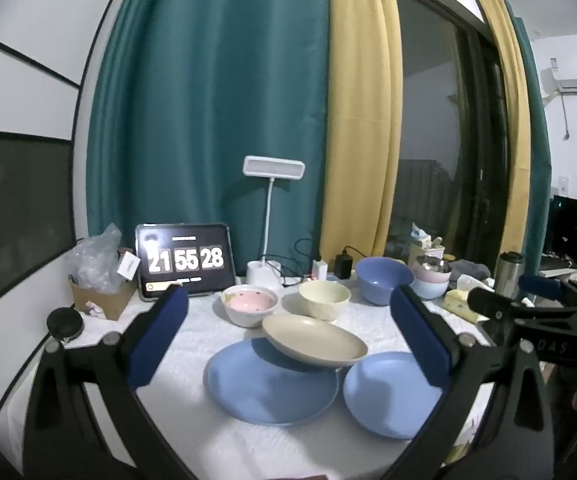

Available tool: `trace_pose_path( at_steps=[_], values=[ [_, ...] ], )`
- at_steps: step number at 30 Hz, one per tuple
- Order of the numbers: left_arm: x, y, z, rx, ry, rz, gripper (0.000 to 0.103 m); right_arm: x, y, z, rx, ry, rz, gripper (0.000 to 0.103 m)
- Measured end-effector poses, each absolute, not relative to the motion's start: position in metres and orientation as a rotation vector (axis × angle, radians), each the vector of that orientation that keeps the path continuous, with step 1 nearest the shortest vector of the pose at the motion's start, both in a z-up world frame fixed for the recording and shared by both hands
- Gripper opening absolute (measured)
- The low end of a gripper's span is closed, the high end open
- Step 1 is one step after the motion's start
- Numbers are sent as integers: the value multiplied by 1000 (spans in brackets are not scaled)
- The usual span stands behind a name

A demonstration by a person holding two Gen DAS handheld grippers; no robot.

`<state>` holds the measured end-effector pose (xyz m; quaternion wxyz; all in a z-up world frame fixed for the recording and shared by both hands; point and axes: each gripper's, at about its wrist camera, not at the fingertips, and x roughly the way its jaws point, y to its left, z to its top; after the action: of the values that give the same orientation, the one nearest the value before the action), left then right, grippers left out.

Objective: Organize plates and bowls

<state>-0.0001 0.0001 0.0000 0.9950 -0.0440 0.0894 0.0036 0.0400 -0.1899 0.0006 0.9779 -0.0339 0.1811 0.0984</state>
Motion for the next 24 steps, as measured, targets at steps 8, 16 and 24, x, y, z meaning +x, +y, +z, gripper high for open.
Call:
trace_pose_path(
  at_steps=[8, 16, 24],
  values=[
    [0, 0, 0, -88, 180, 8, 102, 41, -191, -6, -68, 370, 199, 100],
    [-1, -1, -1, -87, 179, 9, 102, 40, -191, -8, -66, 375, 200, 100],
    [0, -1, 0, -87, 178, 7, 102, 42, -191, -11, -65, 374, 200, 100]
  ],
)
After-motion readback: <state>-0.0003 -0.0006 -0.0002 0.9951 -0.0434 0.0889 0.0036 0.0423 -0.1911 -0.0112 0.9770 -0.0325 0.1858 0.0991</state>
